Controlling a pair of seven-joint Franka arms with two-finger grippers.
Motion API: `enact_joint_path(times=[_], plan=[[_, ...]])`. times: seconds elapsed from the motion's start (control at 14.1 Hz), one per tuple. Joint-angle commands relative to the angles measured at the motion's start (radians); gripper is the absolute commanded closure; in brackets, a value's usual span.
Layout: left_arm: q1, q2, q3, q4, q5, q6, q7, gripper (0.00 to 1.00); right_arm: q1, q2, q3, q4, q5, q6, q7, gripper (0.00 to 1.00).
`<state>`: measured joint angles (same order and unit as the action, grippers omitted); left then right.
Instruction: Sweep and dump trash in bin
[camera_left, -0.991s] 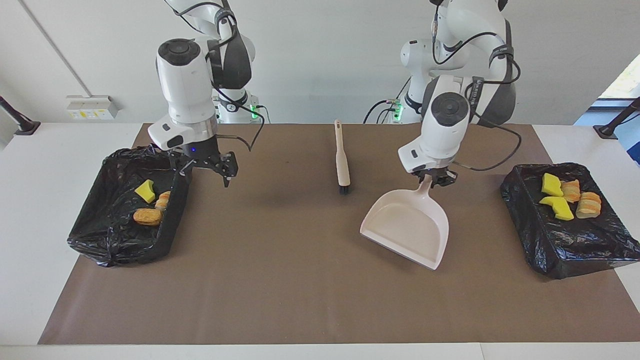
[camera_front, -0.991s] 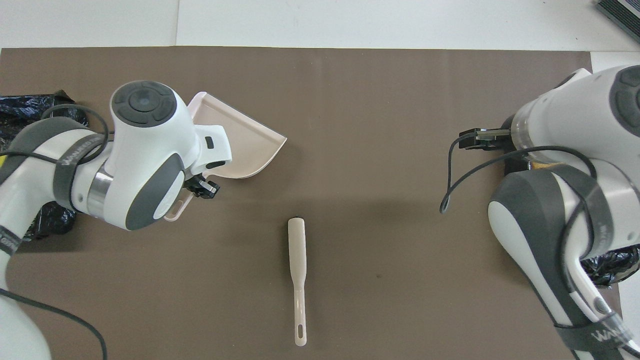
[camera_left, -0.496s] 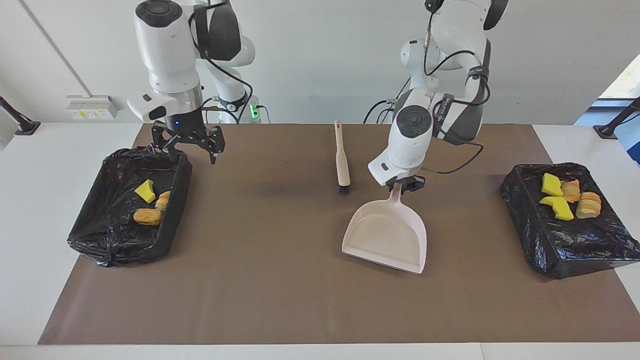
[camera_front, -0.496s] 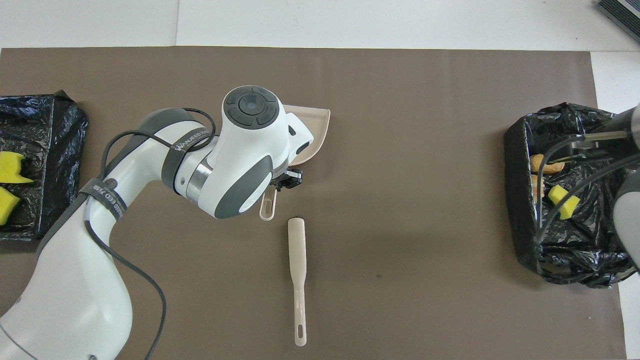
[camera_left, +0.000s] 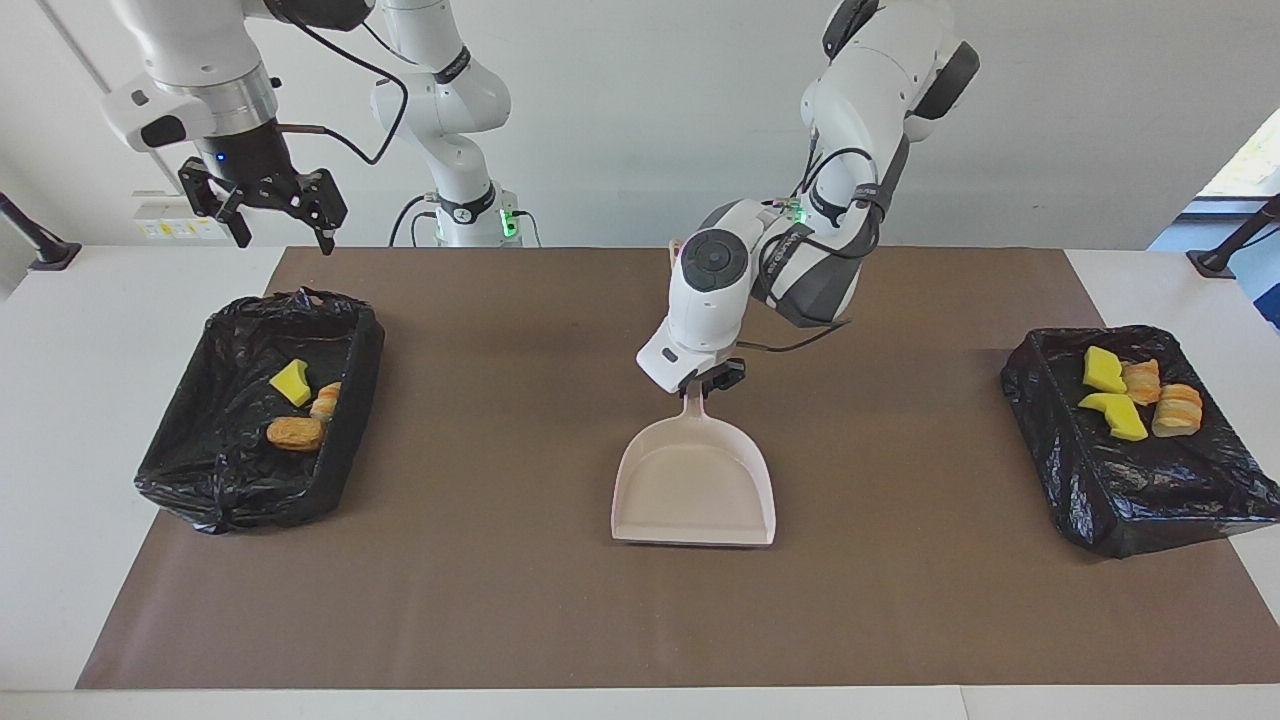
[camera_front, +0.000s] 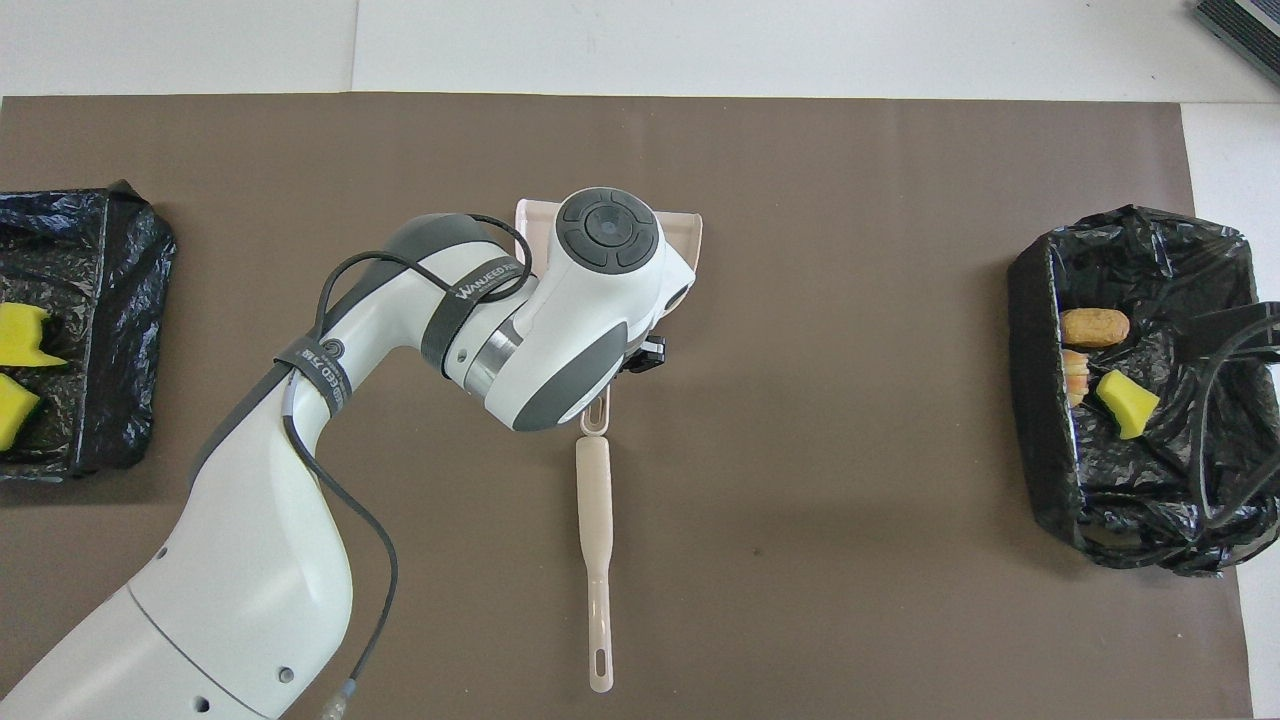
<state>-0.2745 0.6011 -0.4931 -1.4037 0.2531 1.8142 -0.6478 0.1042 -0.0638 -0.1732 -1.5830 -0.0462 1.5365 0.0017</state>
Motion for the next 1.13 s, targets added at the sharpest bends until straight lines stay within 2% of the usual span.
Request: enact_joint_path(times=[0.0, 0.14, 0.28, 0.35, 0.57, 0.78, 0.92, 1.06], plan=[[-0.005, 0.019, 0.001, 0.034, 0.023, -0.003, -0.009, 1.0, 0.0, -0.024, 0.001, -0.034, 0.016, 0.016, -0.014, 0.0], [-0.003, 0.02, 0.001, 0.031, 0.029, 0.016, -0.009, 0.67, -0.011, -0.025, 0.006, -0.035, 0.016, 0.014, -0.022, 0.0], [-0.005, 0.016, 0.001, 0.015, 0.031, 0.03, -0.012, 0.39, -0.021, -0.025, 0.009, -0.037, 0.02, 0.014, -0.022, 0.0], [-0.006, 0.013, 0.001, 0.015, 0.031, 0.028, -0.012, 0.02, -0.023, -0.025, 0.009, -0.038, 0.02, 0.014, -0.02, 0.0], [0.015, -0.042, 0.001, -0.021, 0.017, 0.027, 0.003, 0.0, -0.032, -0.031, 0.012, -0.042, 0.026, 0.002, -0.019, 0.0], [0.02, -0.194, 0.039, -0.151, 0.011, 0.016, 0.014, 0.0, -0.017, -0.031, 0.014, -0.031, 0.031, -0.015, -0.009, 0.0], [0.02, -0.277, 0.088, -0.237, -0.006, 0.013, 0.016, 0.0, -0.015, -0.036, 0.017, -0.011, 0.028, -0.144, -0.025, 0.0], [0.021, -0.364, 0.154, -0.302, -0.076, 0.013, 0.031, 0.0, -0.012, -0.037, 0.037, -0.011, 0.028, -0.191, -0.031, 0.0]])
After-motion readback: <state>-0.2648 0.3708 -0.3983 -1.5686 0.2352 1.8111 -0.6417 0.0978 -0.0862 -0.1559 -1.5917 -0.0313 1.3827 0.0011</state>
